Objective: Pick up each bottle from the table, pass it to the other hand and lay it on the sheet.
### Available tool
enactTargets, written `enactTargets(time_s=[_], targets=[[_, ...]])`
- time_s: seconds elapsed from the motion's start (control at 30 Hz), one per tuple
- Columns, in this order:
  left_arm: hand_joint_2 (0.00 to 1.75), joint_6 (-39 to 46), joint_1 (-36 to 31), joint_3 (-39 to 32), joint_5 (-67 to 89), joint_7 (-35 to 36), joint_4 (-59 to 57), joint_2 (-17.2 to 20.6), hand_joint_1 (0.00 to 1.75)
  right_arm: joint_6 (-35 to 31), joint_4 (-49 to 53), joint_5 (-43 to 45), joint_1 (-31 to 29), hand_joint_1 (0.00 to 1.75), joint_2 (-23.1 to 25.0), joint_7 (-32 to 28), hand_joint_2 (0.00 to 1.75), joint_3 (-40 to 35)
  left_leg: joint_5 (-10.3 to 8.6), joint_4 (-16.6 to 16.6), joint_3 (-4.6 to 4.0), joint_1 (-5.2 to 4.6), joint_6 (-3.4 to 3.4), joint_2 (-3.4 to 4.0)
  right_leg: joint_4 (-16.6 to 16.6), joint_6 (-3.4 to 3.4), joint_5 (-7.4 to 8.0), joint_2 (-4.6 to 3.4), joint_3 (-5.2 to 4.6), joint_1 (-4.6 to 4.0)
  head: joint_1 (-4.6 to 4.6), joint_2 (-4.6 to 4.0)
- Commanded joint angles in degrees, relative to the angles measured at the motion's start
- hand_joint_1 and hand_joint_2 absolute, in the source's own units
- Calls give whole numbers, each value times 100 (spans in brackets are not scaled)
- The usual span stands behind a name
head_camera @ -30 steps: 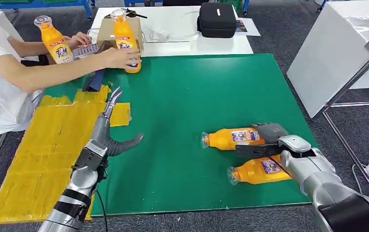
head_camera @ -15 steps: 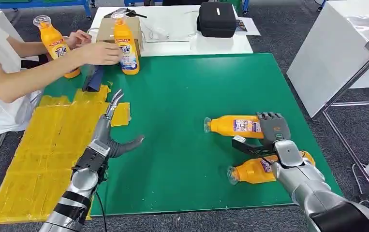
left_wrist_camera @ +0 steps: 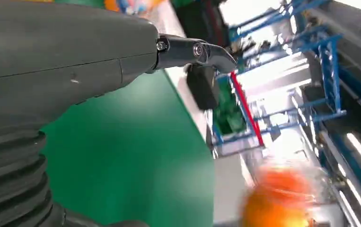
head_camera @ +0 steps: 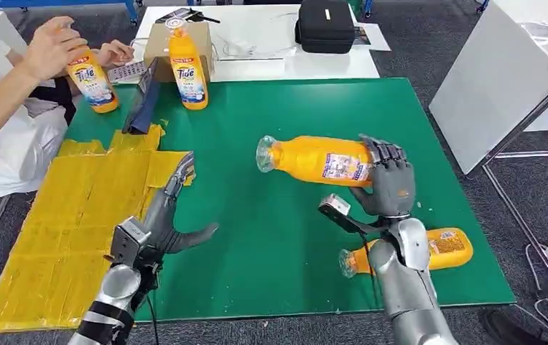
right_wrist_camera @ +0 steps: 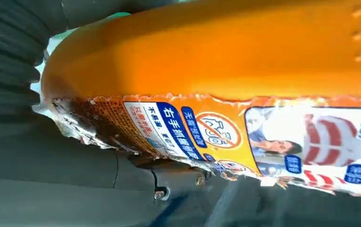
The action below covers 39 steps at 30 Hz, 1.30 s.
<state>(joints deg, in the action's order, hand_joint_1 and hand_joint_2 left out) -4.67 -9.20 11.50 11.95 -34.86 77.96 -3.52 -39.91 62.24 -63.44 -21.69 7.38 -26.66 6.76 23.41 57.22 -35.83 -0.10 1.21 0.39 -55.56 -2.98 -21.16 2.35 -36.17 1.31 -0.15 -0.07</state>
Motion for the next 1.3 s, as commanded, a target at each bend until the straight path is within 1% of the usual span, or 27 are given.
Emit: enactTargets(time_s=[0.03, 0.1, 0.23, 0.27, 0.37, 0.4, 0.47, 0.53, 0.57, 0.6, 0.63, 0.67, 0.7, 0.77, 0.8, 0.83, 0.87, 0.9, 0.93, 0.97, 1.03, 1.07, 1.13, 1.2, 1.23, 1.27, 1.3], targets=[[175, -1057, 263, -140, -808, 189, 220, -34, 0, 143, 1560, 2280, 1033, 175, 374, -100, 175, -373, 9, 0, 13, 5, -4, 4, 5, 9, -5, -16, 15, -3, 2, 0], [175, -1367, 353, -124, -1138, 246, 351, -37, 0, 697, 1838, 3157, 1234, 175, 307, 21, 175, -800, 17, 3, 23, 5, -7, 9, 3, 14, -11, -25, 23, -3, 2, 0], [175, -1379, 388, -110, -1166, 282, 452, -40, 0, 676, 1837, 3181, 1269, 175, 298, 29, 175, -881, 11, 0, 8, -5, -6, 7, 3, 8, -3, -17, 7, 3, 2, 0], [175, -1379, 388, -110, -1166, 282, 452, -40, 0, 676, 1837, 3181, 1269, 175, 298, 29, 175, -881, 22, 4, 26, 1, -10, 12, 1, 16, -12, -29, 22, -2, 2, 0], [175, -1382, 373, -110, -1169, 290, 437, -30, 0, 664, 1804, 3217, 1238, 175, 257, 30, 175, -879, 14, 0, 9, -4, -13, 12, 4, 8, -1, -24, 0, 1, 0, 0], [175, -1382, 373, -110, -1169, 290, 437, -30, 0, 664, 1804, 3217, 1238, 175, 257, 30, 175, -879, 20, 1, 22, 0, -15, 10, 3, 13, -7, -28, 13, -1, 0, 0], [175, -1475, 385, -72, -1257, 275, 518, -35, 0, 1074, 1835, 3594, 1294, 175, 247, 2, 175, -1015, 12, -1, 9, -1, -12, 13, 4, 7, -1, -20, -1, 0, 2, 0], [175, -1497, 441, 55, -1256, 291, 790, -25, 0, 1844, 1687, 4054, 1327, 175, 277, 84, 175, -1283, 16, 2, 13, 2, -13, 18, 3, 10, -3, -27, 3, -1, 2, 0], [175, -1508, 460, 114, -1263, 295, 891, -12, 0, 2451, 1576, 4484, 1316, 175, 293, 132, 175, -1402, 13, 0, 9, 2, -12, 18, 5, 7, 0, -25, -1, -2, 2, 0], [175, -1514, 476, 167, -1275, 303, 974, -4, 0, 3049, 1425, 4942, 1291, 175, 346, 188, 175, -1487, 23, 6, 22, 6, -15, 22, 3, 12, -7, -36, 13, -5, 2, 0], [175, -1600, 483, 252, -1392, 376, 1046, 9, 0, 3609, 1115, 5235, 1209, 175, 370, 249, 175, -1683, 18, 2, 16, 4, -14, 22, 4, 10, -3, -33, 6, -3, 2, 0], [175, -1653, 488, 323, -1445, 393, 1086, 21, 0, 3708, 895, 5251, 1152, 175, 427, 218, 175, -1821, 11, -1, 4, 2, -12, 20, 6, 5, 4, -25, -5, -2, 2, 0], [175, -1638, 506, 431, -1408, 387, 1153, 36, 0, 3863, 658, 5248, 1100, 175, 496, 175, 175, -2064, 20, 1, 21, 6, -15, 30, 7, 11, -1, -41, 9, -5, 2, 0], [175, -1436, 504, 602, -1110, 313, 1229, 43, 0, 3925, 459, 5157, 1033, 175, 541, 131, 175, -2404, 28, 2, 35, 11, -19, 36, 6, 18, -7, -54, 22, -9, 0, 0], [175, -1296, 485, 672, -929, 284, 1250, 47, 0, 3945, 373, 5122, 982, 175, 554, 139, 175, -2544, 22, -1, 27, 7, -17, 33, 7, 15, -3, -46, 15, -6, 2, 0], [175, -1111, 457, 767, -760, 263, 1251, 37, 0, 3969, 267, 5081, 916, 175, 572, 164, 175, -2741, 32, 2, 45, 12, -21, 39, 4, 22, -11, -60, 31, -10, 2, 0], [175, -1056, 443, 804, -718, 257, 1249, 34, 0, 3987, 212, 5025, 883, 175, 580, 203, 175, -2849, 17, -1, 18, 6, -16, 28, 6, 12, -1, -37, 7, -5, 0, 0], [175, -1002, 423, 858, -699, 245, 1237, 46, 0, 4004, 114, 4963, 821, 175, 577, 237, 175, -3004, 38, 7, 53, 17, -24, 36, 0, 27, -18, -62, 40, -13, 2, 0], [175, -945, 404, 884, -672, 234, 1215, 49, 0, 4009, -5, 4921, 765, 175, 597, 256, 175, -3126, 42, 9, 60, 18, -25, 39, -2, 30, -20, -69, 45, -14, 2, 0], [175, -890, 395, 904, -637, 224, 1198, 57, 0, 4023, -114, 4891, 713, 175, 613, 267, 175, -3231, 15, -1, 16, 7, -14, 26, 6, 11, 0, -35, 6, -6, 0, 0], [175, -901, 350, 920, -654, 228, 1107, 55, 0, 4156, -355, 4879, 632, 175, 680, 315, 175, -3412, 25, 2, 38, 14, -18, 28, 6, 21, -8, -48, 27, -12, 2, 0], [175, -919, 327, 932, -658, 228, 1021, 54, 0, 4164, -530, 4858, 570, 175, 726, 283, 175, -3538, 21, 2, 30, 11, -17, 29, 5, 18, -6, -45, 18, -9, 2, 0], [175, -922, 328, 937, -657, 228, 973, 48, 0, 4141, -558, 4840, 577, 175, 761, 258, 175, -3583, 26, -1, 42, 13, -19, 34, 7, 21, -8, -55, 28, -10, 2, 0], [175, -922, 328, 937, -657, 228, 973, 48, 0, 4141, -558, 4840, 577, 175, 761, 258, 175, -3583, 15, -5, 22, 7, -16, 20, 8, 13, -3, -30, 12, -6, 2, 0], [175, -922, 328, 937, -657, 228, 973, 48, 0, 4141, -558, 4840, 577, 175, 761, 258, 175, -3583, 24, -3, 41, 14, -20, 19, 7, 21, -12, -38, 32, -11, 2, 0], [175, -887, 324, 921, -648, 240, 928, 29, 0, 4116, -539, 4805, 568, 175, 744, 239, 175, -3621, 12, -5, 18, 6, -15, 13, 7, 12, -4, -23, 10, -5, 2, 0], [175, -803, 322, 919, -580, 279, 886, 14, 0, 4053, -521, 4729, 570, 175, 750, 227, 175, -3675, 19, -2, 30, 10, -17, 17, 7, 17, -8, -32, 21, -8, 2, 0]])
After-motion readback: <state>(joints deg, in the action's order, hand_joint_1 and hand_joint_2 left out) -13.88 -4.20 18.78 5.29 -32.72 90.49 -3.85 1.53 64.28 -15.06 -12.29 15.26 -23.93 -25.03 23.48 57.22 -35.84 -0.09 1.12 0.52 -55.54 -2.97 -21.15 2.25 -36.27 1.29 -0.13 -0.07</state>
